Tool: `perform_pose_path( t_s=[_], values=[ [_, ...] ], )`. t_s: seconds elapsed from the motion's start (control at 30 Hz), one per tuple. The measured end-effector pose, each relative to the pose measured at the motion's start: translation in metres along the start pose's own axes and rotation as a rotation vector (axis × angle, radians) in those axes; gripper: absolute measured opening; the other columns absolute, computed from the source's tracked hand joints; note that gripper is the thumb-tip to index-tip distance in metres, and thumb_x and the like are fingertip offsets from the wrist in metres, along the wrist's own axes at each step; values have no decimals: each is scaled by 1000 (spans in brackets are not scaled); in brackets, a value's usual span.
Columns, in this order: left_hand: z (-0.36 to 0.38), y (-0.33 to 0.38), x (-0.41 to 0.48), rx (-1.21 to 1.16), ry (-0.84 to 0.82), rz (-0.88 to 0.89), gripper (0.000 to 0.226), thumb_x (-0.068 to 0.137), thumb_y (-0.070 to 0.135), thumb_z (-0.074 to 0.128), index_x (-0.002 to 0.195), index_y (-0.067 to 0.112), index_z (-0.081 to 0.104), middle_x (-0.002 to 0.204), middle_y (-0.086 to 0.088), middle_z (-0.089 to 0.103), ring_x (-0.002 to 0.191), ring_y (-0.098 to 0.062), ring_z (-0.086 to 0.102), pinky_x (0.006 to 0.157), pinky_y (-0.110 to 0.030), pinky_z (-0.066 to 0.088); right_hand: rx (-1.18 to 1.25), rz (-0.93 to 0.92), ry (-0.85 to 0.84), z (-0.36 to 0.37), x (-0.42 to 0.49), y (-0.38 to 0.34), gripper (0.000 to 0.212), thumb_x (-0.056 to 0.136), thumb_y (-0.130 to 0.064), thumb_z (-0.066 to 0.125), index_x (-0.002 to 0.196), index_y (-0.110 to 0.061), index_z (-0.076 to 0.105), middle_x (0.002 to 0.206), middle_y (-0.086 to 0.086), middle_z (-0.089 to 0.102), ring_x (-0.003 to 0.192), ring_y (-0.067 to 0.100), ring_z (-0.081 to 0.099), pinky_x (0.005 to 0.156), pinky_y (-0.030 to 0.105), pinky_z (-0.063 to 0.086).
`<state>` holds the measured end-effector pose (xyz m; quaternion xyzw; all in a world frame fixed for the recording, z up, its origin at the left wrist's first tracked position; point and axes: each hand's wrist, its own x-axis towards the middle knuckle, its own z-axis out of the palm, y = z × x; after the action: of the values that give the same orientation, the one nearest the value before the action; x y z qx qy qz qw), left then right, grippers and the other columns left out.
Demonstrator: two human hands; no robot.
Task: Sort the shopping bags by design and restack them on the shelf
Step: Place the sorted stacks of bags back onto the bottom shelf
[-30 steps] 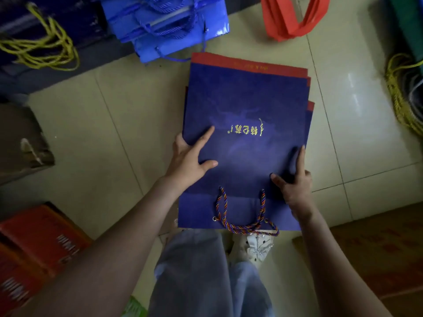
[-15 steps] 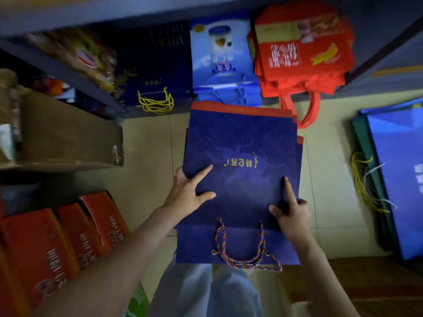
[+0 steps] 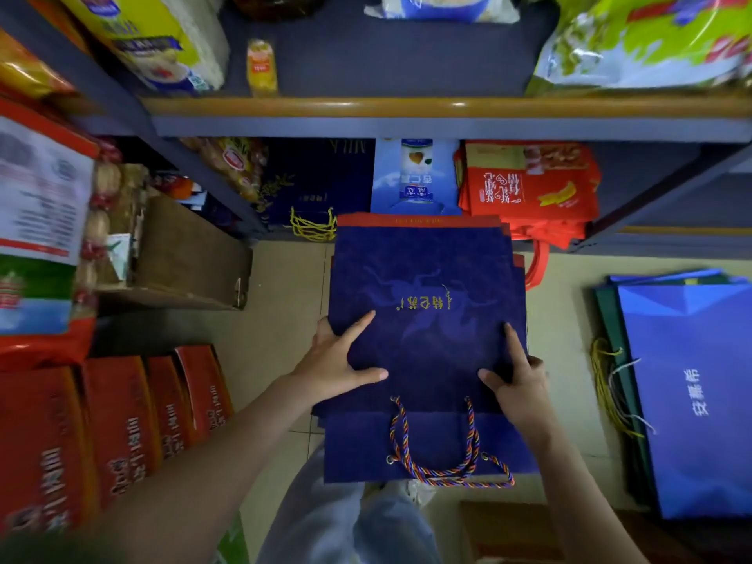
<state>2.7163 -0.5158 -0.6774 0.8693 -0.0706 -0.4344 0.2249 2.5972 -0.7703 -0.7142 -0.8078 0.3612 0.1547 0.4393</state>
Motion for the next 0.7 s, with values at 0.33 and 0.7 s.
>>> perform_pose_path(
  t_s=[0.33,0.7],
  values=[
    [-28,-40,31,-13,107,-50,103,69,49,78,146,49,10,149,-8,3,139,-28,13,114,-39,22,-19,22,-31,40,46,-45,91,80,-18,73,148,-40,16,118,20,41,114,37,42,105,43,34],
    [-21,27,38,88,-28,13,102,69,51,77,146,48,9,149,-9,1,139,-29,13,113,-39,21,-13,217,-48,-9,32,-15,85,86,-23,67,148,-42,12,124,22,38,120,38,36,107,40,32]
  ],
)
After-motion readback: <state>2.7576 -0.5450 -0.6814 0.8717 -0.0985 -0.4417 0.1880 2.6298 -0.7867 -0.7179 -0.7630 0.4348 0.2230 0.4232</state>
